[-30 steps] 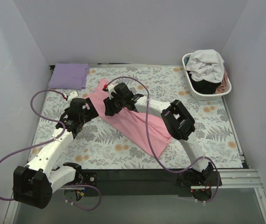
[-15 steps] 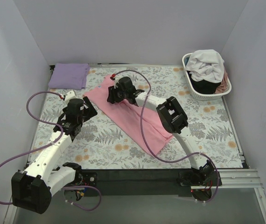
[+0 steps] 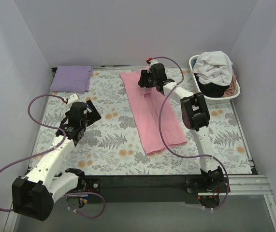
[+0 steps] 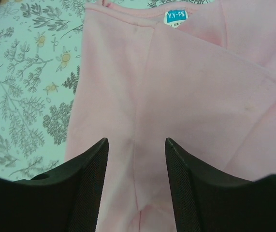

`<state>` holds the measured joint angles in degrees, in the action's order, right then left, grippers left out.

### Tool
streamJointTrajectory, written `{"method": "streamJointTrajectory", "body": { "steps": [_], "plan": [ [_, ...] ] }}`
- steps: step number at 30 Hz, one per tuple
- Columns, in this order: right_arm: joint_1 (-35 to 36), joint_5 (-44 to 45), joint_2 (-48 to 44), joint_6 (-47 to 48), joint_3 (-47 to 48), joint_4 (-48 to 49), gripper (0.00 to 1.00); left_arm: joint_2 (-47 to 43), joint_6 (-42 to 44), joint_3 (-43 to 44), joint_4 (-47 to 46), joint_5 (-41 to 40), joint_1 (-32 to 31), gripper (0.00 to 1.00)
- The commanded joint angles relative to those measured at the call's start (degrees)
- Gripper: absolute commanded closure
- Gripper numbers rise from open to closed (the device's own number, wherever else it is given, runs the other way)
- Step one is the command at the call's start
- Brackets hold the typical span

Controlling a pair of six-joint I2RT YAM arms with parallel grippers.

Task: Fold and stack the t-shirts
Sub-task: Fold the tshirt

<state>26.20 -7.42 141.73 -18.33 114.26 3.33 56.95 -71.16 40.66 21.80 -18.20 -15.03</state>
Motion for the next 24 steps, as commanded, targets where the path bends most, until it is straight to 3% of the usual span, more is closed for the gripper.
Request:
{"method": "streamJointTrajectory", "body": {
  "steps": [1,8,13,18,24],
  "plan": [
    [1.9,0.0,-12.9,6.0,-3.2,-1.9,0.43,-0.2,0.3,0.4,-1.1,-0.2,0.2,0.21],
    [4.4,2.8,-37.0,7.9,-32.0,-15.1,0.54,0.0,0.4,0.5,-1.1,1.6,0.2,0.21],
    [11.8,6.1,-48.2,6.5,-51.0,-24.1,0.57,0.4,0.5,0.5,-1.1,2.9,0.2,0.21],
    [22.0,9.7,-56.2,1.9,-59.9,-29.1,0.66,0.2,0.5,0.6,-1.1,2.5,0.3,0.21],
    [27.7,12.0,-54.6,-1.4,-61.7,-29.0,0.69,0.4,0.7,0.6,-0.9,2.9,0.3,0.21]
  ]
}}
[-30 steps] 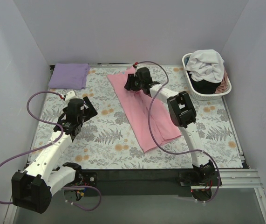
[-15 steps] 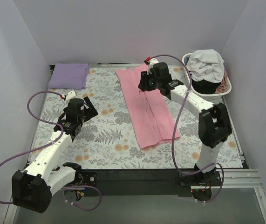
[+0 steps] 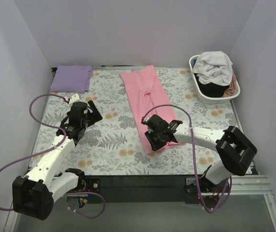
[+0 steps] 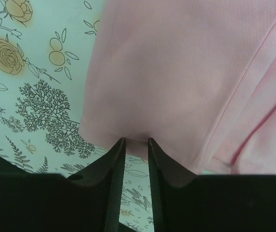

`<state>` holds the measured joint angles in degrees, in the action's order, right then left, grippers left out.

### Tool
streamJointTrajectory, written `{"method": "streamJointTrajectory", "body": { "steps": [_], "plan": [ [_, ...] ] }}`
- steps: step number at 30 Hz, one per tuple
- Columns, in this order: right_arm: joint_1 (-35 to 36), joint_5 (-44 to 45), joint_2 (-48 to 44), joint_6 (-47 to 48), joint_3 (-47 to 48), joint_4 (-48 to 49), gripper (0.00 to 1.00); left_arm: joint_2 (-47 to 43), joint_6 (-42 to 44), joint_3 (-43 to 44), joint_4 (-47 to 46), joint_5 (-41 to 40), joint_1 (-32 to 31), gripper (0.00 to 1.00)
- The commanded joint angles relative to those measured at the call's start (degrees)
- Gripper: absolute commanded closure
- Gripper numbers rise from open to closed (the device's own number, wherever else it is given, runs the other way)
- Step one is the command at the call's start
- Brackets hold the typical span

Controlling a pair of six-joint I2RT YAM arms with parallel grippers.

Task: Fold and stack the t-shirts
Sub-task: Fold the tshirt

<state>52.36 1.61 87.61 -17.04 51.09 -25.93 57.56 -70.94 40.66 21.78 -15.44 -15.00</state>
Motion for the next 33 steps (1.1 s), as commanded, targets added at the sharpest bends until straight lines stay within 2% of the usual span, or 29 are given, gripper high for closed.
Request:
{"method": "streamJointTrajectory", "body": {
  "steps": [1,9,17,21,27,33],
  "plan": [
    [2.0,2.8,0.5,-2.8,1.9,0.3,0.69,-0.3,0.4,0.5,-0.9,0.1,0.3,0.21],
    [7.9,1.2,12.3,-4.5,9.8,-1.0,0.69,0.1,0.7,0.6,-0.5,-0.7,0.3,0.21],
    [10.7,2.3,22.5,-3.6,23.5,-2.9,0.69,1.1,1.2,0.7,-0.1,-0.7,0.3,0.21],
    [10.7,3.7,19.8,-4.0,21.2,-3.9,0.68,2.1,1.5,0.6,0.4,-0.3,0.3,0.21],
    [10.7,5.3,10.6,-6.2,12.7,-3.8,0.67,3.3,-1.6,0.7,1.6,8.7,-0.4,0.21],
    [10.6,6.8,4.6,-7.0,10.3,-3.8,0.64,3.6,-4.1,1.9,6.3,12.5,-2.1,0.21]
  ]
}}
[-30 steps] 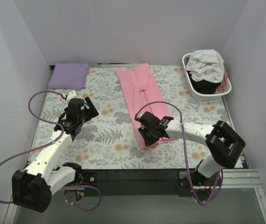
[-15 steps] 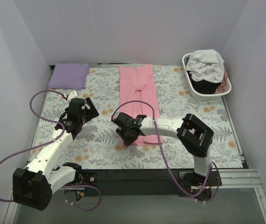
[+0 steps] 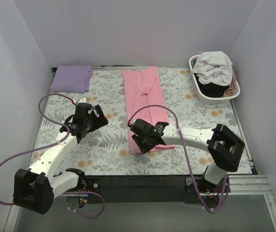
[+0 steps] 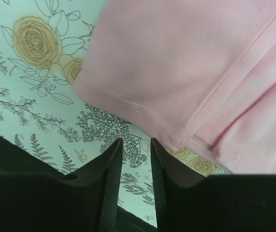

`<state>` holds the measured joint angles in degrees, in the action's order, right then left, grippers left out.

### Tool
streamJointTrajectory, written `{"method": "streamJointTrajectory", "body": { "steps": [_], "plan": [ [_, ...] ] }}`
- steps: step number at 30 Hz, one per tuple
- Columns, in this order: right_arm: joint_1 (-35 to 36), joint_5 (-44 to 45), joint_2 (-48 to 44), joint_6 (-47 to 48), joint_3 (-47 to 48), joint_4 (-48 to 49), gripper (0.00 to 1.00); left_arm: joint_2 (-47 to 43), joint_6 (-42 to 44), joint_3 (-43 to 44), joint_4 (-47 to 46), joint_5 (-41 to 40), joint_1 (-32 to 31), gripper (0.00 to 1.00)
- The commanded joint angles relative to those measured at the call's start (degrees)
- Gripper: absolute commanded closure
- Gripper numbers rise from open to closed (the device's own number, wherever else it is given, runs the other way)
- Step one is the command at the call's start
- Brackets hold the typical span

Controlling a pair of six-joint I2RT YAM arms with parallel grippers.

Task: Fold and stack the t-shirts
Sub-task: Fold the tshirt

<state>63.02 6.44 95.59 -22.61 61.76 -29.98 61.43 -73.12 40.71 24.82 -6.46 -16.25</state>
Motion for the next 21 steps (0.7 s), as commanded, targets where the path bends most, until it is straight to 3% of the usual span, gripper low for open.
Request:
{"method": "streamJointTrajectory", "body": {
  "steps": [1,21],
  "plan": [
    [-0.2,2.7,-4.3,-1.6,-0.5,0.3,0.63,-0.2,-2.4,1.9,4.6,4.1,-1.1,0.21],
    [-4.0,5.7,-1.9,-0.8,-8.1,2.7,0.69,2.6,-14.3,-0.5,10.7,5.5,-12.8,0.24]
  ]
}}
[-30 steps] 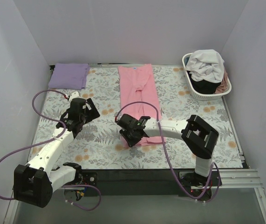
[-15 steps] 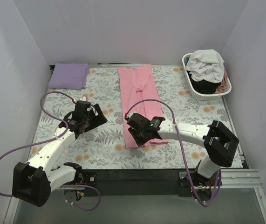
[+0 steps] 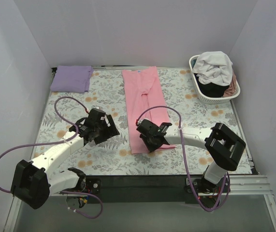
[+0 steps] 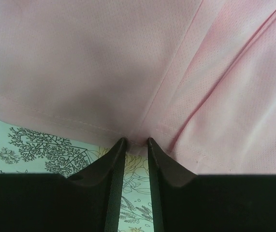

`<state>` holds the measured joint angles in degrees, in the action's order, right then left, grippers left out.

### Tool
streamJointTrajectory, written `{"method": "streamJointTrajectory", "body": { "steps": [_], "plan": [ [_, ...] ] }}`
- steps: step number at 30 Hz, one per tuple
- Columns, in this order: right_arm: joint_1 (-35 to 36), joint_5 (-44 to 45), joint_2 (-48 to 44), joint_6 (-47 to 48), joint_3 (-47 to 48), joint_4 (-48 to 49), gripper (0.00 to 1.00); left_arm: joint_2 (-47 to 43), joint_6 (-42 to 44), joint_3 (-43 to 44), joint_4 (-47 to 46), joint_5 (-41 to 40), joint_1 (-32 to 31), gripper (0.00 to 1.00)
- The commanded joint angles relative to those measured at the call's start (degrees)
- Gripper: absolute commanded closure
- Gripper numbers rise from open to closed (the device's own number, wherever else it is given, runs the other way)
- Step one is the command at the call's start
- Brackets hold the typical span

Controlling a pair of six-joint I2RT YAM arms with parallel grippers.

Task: Fold and stack the t-shirts
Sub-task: Fold the tshirt

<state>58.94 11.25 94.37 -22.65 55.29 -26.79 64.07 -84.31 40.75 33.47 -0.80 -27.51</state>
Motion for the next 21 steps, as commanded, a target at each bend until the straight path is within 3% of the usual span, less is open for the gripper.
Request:
{"method": "streamJointTrajectory", "body": {
  "steps": [1,7,11,17,21],
  "plan": [
    [0.1,0.9,-2.0,-0.7,-1.4,-0.9,0.69,0.0,-3.6,-0.4,2.6,-0.3,-2.0,0.24],
    [-1.5,3.4,-10.1,-0.5,0.0,-5.0,0.63,2.2,-6.1,1.1,5.2,-1.3,-6.2,0.25],
    [-10.4,1.1,-14.7,2.0,-4.0,-5.0,0.61,5.3,-7.7,2.6,5.5,-2.3,-9.0,0.25],
    [-23.5,-8.2,-20.3,4.5,-11.0,-0.9,0.53,10.4,-9.6,5.2,5.5,-4.1,-13.4,0.25],
    [-27.3,-15.5,-22.2,4.7,-14.9,2.2,0.52,14.4,-10.6,6.4,5.0,-5.0,-15.9,0.27]
  ]
}}
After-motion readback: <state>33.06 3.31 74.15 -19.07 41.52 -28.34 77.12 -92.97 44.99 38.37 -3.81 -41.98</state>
